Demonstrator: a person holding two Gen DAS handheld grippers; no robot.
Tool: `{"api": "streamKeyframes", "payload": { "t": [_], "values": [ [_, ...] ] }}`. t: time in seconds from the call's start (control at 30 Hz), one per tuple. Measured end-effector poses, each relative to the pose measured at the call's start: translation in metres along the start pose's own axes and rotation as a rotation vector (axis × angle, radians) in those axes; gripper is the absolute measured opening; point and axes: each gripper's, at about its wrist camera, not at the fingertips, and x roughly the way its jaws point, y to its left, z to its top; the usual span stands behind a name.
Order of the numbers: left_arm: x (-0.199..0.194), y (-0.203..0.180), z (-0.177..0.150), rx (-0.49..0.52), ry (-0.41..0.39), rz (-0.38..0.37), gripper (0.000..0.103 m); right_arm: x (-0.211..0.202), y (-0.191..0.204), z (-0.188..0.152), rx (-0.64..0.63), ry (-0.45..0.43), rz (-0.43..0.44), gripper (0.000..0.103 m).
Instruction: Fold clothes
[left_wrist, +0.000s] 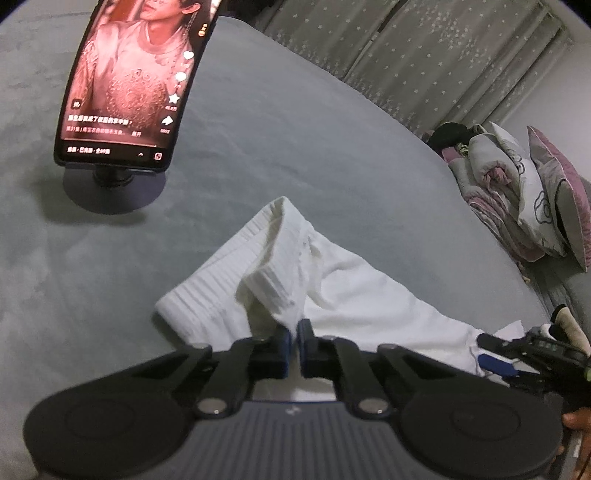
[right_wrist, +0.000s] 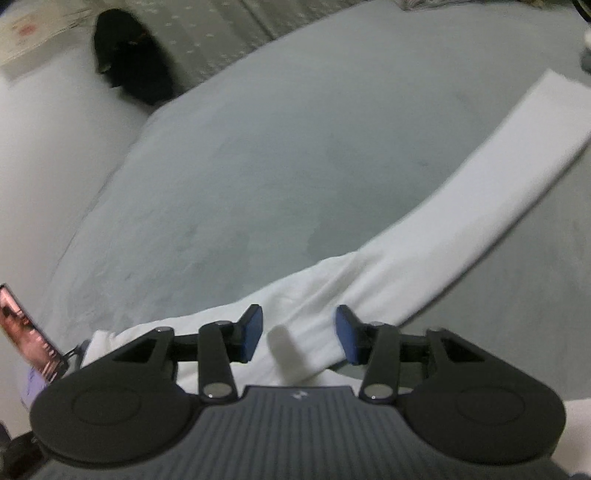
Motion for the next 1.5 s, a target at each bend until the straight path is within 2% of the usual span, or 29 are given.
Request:
{"api": "streamKeyframes", "payload": {
  "t": [0.07,0.1,0.3,0.33,0.37,0.4,0.63,0.67,0.7,0.73,0.83,0.87,1.0,1.1,1.3,1.5],
  "values": [
    [0.0,0.0,0.0,0.001,-0.001,0.004,0.003,0.002,0.001,-0.004,-0.011,-0.015,-0.037,0.004],
    [0.0,-0.001,0.0,0.0,-0.002,0.005,0.003,0.002,0.001,-0.006,-0.011,-0.019,-0.046,0.0],
    [-0.003,-0.004,0.001,-0.011,-0.022,-0.001,0.002,-0.01,-0.002,-0.01,0.052,-0.037,-0.018,0.0],
    [-0.004,-0.005,0.0,-0.011,-0.024,-0.003,0.002,-0.012,-0.001,-0.011,0.052,-0.03,-0.016,0.002],
    [-0.004,-0.006,0.0,-0.013,-0.025,-0.005,0.002,-0.012,0.0,-0.012,0.06,-0.022,-0.013,0.01],
    [-0.005,-0.006,0.0,-0.014,-0.022,-0.007,0.002,-0.011,0.001,-0.011,0.074,-0.016,-0.009,0.012],
    [0.0,-0.005,0.0,-0.025,0.012,0.009,0.002,-0.009,0.01,-0.001,0.149,0.013,-0.053,0.017],
    [0.0,-0.005,0.0,-0.024,0.013,0.009,0.002,-0.007,0.013,0.001,0.159,0.015,-0.059,0.021],
    [0.0,-0.005,-0.001,-0.023,0.014,0.009,0.002,-0.005,0.016,0.003,0.168,0.016,-0.065,0.034],
    [0.0,-0.005,-0.001,-0.021,0.014,0.009,0.002,-0.004,0.019,0.004,0.173,0.015,-0.072,0.04],
    [-0.001,-0.005,-0.002,-0.017,0.016,0.009,0.002,0.0,0.031,0.003,0.16,0.004,-0.121,0.041],
    [-0.001,-0.004,-0.003,-0.015,0.017,0.01,0.002,0.001,0.034,0.001,0.15,-0.001,-0.145,0.041],
    [-0.001,-0.003,-0.002,-0.024,0.018,0.008,0.002,0.005,0.041,-0.007,0.109,-0.019,-0.227,0.017],
    [-0.002,-0.002,-0.001,-0.03,0.018,0.005,0.002,0.004,0.035,-0.008,0.094,-0.036,-0.24,0.002],
    [-0.006,0.0,0.002,-0.042,0.007,-0.014,0.001,-0.009,0.024,-0.012,0.093,-0.101,-0.205,0.0],
    [-0.022,0.003,0.014,-0.049,-0.058,-0.093,0.001,-0.05,0.026,-0.022,0.073,-0.211,-0.143,0.0]
  ]
}}
